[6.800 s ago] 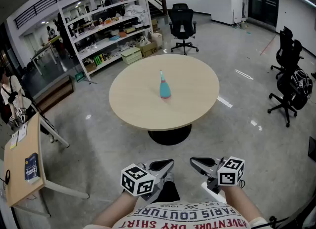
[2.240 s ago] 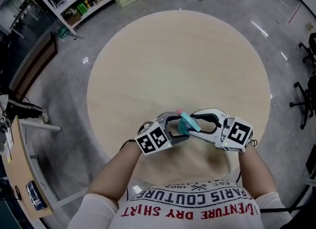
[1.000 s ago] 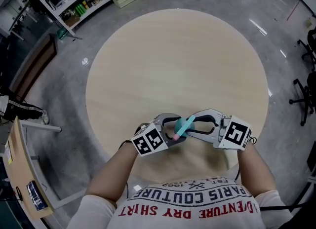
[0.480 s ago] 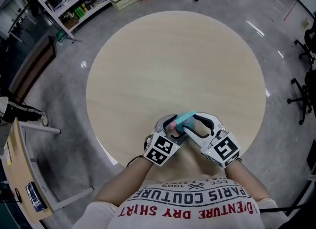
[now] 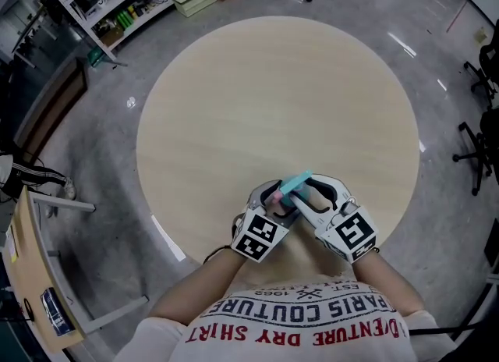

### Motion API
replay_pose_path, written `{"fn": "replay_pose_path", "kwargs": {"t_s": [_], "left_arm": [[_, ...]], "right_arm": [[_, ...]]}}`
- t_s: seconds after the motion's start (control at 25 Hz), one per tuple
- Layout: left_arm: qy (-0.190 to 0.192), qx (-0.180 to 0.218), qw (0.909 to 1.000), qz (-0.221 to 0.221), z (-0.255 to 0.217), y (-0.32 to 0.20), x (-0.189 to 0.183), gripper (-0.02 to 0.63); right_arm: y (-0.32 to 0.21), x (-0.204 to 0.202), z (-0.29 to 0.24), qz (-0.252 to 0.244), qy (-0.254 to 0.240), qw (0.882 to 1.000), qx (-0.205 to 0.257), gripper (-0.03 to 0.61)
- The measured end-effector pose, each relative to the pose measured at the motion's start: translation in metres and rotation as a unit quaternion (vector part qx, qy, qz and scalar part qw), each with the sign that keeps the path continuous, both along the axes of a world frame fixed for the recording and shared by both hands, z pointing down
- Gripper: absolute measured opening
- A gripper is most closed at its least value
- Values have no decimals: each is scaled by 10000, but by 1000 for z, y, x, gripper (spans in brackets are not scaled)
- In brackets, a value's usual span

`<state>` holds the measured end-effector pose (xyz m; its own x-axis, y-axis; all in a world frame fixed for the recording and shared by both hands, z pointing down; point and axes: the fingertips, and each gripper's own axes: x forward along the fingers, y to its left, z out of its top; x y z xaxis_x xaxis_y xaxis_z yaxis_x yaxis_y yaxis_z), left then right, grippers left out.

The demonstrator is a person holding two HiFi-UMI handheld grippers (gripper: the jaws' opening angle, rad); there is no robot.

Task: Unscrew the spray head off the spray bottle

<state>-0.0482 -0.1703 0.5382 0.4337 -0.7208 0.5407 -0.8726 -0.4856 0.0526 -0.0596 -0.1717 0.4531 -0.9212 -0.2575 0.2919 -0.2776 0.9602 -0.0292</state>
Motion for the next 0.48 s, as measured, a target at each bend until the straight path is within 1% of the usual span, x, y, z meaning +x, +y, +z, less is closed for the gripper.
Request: {"fn": "replay_pose_path", "kwargs": {"t_s": [0.08,0.2,0.36,0.48], "left_arm": [[10,20,9992,400,-1,-1,-2,321],[-140,12,9942,1071,-1,1,-8,319],[-361,-134,9811,1896,-2,5,-15,318],[-441,-232,9708,2345,-2,6,-14,318]], "right_arm": [[0,0,-2,-494,33,9988,-33,146],[2,-2,-2,-1319,195,9911,-58,129],[7,-7,-3,-2247,535,9729,33,121],[8,-9,-5,-2696,572,9613,-51,121]]}}
